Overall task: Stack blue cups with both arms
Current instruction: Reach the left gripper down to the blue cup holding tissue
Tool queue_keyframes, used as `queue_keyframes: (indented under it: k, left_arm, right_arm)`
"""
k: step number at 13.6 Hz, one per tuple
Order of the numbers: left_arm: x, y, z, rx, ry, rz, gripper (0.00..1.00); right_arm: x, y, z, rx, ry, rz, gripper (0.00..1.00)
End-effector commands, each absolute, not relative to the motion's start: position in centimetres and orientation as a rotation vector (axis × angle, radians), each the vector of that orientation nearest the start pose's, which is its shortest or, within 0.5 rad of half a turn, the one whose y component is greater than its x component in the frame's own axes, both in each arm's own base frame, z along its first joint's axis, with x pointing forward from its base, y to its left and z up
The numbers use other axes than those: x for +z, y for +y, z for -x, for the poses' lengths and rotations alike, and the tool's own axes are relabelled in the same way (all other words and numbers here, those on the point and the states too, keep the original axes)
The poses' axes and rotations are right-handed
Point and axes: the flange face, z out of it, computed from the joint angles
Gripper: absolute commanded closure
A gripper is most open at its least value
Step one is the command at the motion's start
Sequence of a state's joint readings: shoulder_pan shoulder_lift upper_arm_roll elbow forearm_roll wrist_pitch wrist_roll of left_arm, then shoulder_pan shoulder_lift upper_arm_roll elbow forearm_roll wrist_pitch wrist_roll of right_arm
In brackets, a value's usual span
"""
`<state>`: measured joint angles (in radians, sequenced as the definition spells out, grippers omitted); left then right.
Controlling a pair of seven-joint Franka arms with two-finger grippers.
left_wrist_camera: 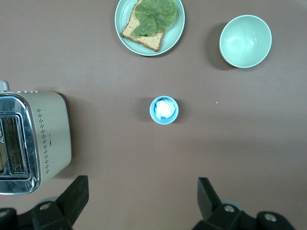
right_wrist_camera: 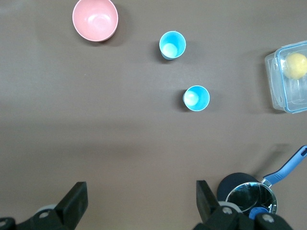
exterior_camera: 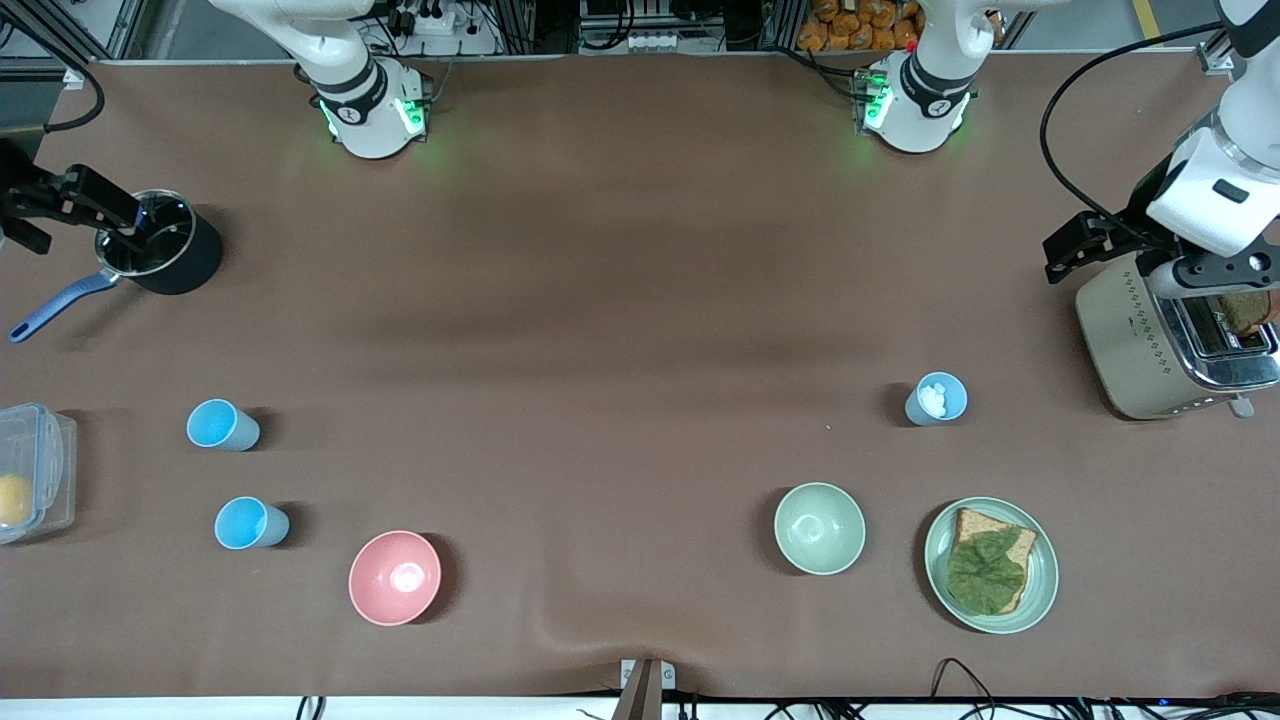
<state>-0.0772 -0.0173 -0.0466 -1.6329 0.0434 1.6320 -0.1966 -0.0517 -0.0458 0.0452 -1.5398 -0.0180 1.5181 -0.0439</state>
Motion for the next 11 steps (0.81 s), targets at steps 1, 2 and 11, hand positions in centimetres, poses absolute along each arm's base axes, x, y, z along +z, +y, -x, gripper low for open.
queue_keyframes:
  k: [1, 2, 11]
  left_arm:
    - [61.2, -6.3, -54.7, -0.021, -0.132, 3.115, 0.0]
    - [61.1, -6.1, -55.0, -0.018, -0.144, 3.115, 0.0]
    - [49.4, -5.1, -57.0, 0.102, -0.175, 3.107, 0.0]
  right_arm:
    - [66.2, -0.4, -52.7, -0.045, -0.051, 3.174, 0.0]
    - [66.2, -0.4, -52.7, -0.045, -0.053, 3.174, 0.0]
    - [66.3, -0.5, -52.8, -0.05, -0.051, 3.174, 0.0]
